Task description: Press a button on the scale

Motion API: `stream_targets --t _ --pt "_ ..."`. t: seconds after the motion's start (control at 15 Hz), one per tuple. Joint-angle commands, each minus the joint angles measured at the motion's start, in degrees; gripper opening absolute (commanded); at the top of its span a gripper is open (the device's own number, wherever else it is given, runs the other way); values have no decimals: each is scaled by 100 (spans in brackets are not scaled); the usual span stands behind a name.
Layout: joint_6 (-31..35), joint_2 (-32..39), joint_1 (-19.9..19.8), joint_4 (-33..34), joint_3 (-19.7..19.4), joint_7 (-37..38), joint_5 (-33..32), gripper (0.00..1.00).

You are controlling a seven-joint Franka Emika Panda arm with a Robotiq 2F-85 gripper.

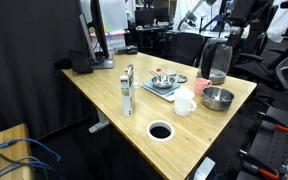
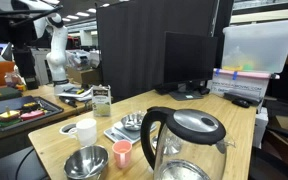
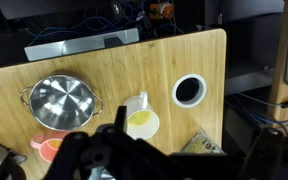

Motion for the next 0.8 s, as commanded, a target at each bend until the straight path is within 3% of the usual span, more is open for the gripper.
stream_targets --t 0.0,0.13,0.73 --pt "-33 -3 -53 12 41 -33 34 100" --pt "-3 122 -77 74 21 -50 33 100" --pt "248 2127 -526 1143 69 37 -695 100"
